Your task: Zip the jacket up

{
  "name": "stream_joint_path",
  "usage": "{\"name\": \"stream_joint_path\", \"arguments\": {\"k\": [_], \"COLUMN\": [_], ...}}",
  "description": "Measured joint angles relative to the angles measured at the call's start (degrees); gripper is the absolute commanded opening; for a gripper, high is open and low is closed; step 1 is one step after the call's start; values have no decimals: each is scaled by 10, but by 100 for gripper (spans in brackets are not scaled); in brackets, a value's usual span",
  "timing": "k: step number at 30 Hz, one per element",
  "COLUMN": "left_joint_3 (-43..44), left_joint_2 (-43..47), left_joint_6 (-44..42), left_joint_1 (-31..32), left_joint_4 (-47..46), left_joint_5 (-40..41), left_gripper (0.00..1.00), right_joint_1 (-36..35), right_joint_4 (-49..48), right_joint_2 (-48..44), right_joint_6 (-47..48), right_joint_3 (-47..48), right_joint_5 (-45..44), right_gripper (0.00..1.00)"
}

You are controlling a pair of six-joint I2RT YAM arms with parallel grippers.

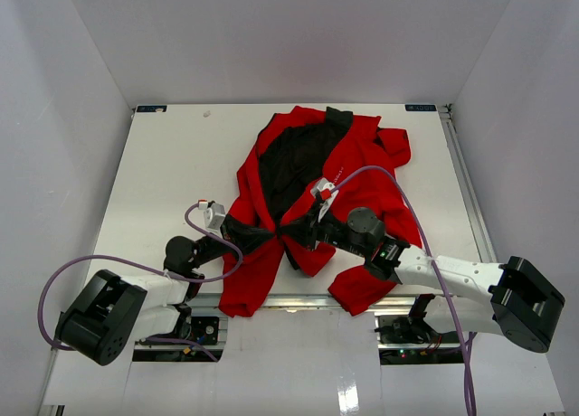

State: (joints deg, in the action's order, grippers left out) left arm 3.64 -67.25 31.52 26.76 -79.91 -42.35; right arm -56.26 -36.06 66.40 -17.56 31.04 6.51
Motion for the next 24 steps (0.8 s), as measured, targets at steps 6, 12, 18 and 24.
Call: {"name": "stream_joint_path", "arguments": {"k": [6,12,18,24], "left_joint_3": [0,-3,-3,-4], "left_joint_2": [14,30,32,32], "left_joint_6": [5,14,23,24], "left_joint_1": [0,6,8,8], "left_joint_4": [4,22,27,29], "left_joint_5": [3,-5,-5,1], "left_gripper": [24,31,36,38], "right_joint_1": [5,17,18,18], "right_joint_4": [-5,-56,-82,-92], "right_joint_2": [2,17,48,54], "right_joint_6": [-2,-2,-5,-9], "right_joint_3": [0,2,4,4], "right_joint_5": [16,15,24,29], "right_gripper": [8,8,8,8]}}
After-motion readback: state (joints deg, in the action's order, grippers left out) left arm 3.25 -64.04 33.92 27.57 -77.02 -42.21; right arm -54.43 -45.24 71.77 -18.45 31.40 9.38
